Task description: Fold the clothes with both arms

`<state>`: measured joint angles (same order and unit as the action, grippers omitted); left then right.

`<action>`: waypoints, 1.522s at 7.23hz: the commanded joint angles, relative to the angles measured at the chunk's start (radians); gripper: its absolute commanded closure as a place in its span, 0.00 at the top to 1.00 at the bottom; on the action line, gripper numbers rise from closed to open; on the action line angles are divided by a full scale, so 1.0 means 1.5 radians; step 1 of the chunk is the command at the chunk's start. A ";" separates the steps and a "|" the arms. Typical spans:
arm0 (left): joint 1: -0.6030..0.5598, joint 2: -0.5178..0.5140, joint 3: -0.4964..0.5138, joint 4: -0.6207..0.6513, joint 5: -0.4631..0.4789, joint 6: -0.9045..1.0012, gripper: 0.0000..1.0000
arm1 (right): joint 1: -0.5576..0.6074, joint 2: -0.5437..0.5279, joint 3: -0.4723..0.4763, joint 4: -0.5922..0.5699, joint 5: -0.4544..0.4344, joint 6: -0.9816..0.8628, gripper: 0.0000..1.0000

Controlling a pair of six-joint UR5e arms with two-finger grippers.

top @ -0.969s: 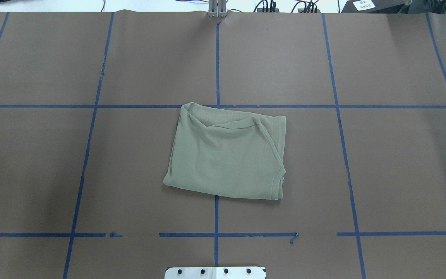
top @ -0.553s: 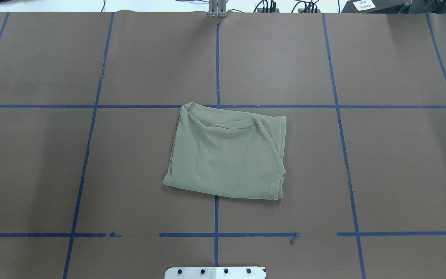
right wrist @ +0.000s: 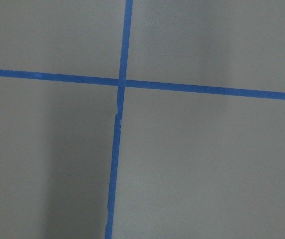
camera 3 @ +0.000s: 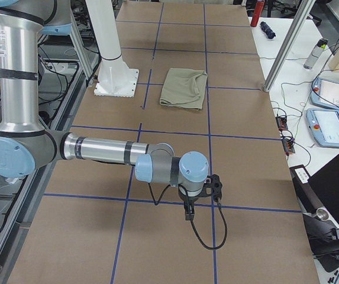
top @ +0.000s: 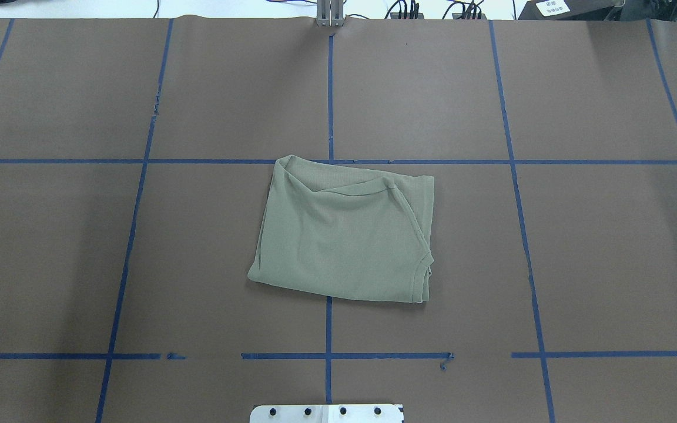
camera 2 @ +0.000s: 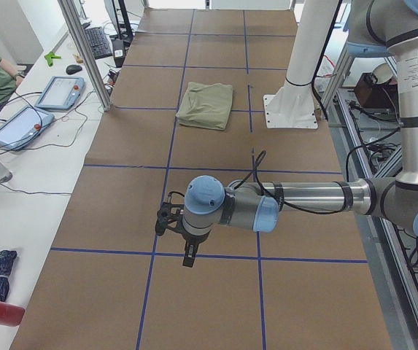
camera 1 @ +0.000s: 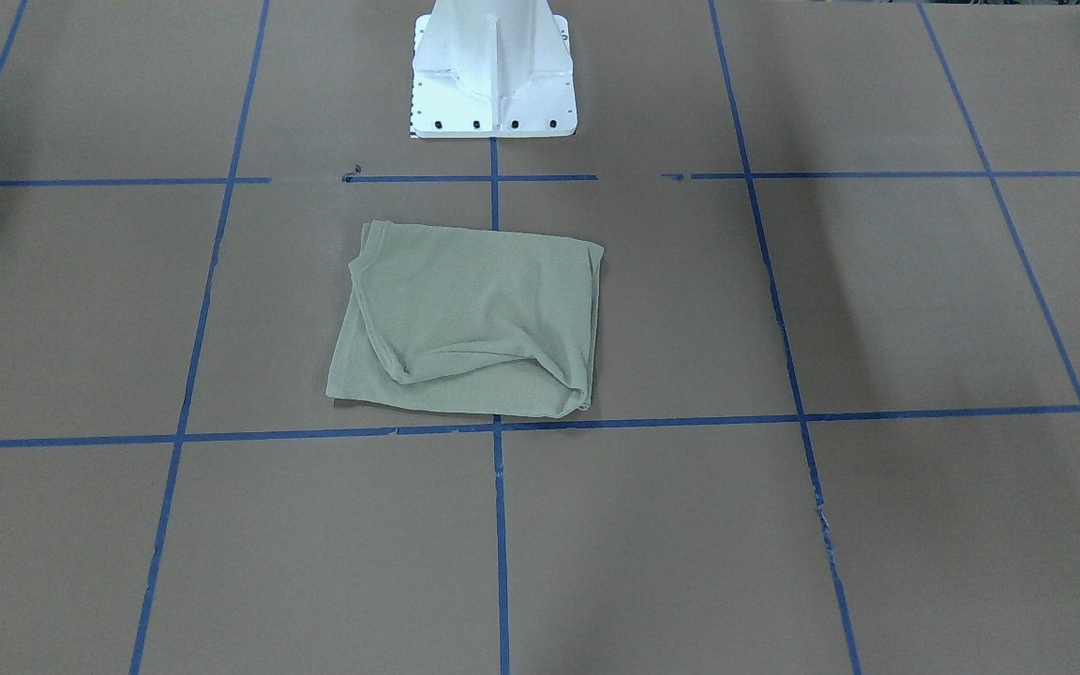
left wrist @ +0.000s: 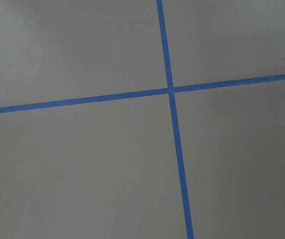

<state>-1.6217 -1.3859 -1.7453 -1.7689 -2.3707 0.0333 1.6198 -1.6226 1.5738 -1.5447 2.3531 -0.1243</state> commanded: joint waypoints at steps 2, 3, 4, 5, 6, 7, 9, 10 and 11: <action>0.033 -0.013 -0.003 0.000 0.000 -0.038 1.00 | 0.000 0.003 0.000 0.001 0.000 0.000 1.00; 0.034 -0.005 0.007 0.001 0.000 -0.037 1.00 | 0.000 0.005 0.000 0.000 -0.001 0.001 1.00; 0.034 -0.004 0.000 0.002 0.000 -0.035 1.00 | 0.000 0.005 0.000 0.001 0.000 0.000 1.00; 0.034 -0.005 0.005 -0.001 0.002 -0.035 1.00 | 0.000 0.001 0.003 0.001 0.000 -0.001 1.00; 0.034 -0.009 0.005 -0.004 0.012 -0.035 1.00 | 0.000 0.000 0.003 0.001 -0.001 -0.001 1.00; 0.034 -0.012 -0.001 -0.004 0.036 -0.035 1.00 | 0.000 0.001 0.003 0.001 0.000 -0.001 1.00; 0.034 -0.012 -0.002 -0.004 0.038 -0.036 1.00 | 0.000 0.007 0.004 0.000 0.000 0.000 1.00; 0.034 -0.012 -0.001 -0.004 0.038 -0.038 1.00 | 0.000 0.008 0.011 -0.002 0.000 0.001 1.00; 0.034 -0.011 0.000 -0.004 0.038 -0.038 1.00 | 0.000 0.006 0.012 -0.002 -0.001 0.001 1.00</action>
<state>-1.5708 -1.4032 -1.7471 -1.7748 -2.3139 -0.0223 1.6199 -1.6127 1.5873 -1.5466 2.3527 -0.1234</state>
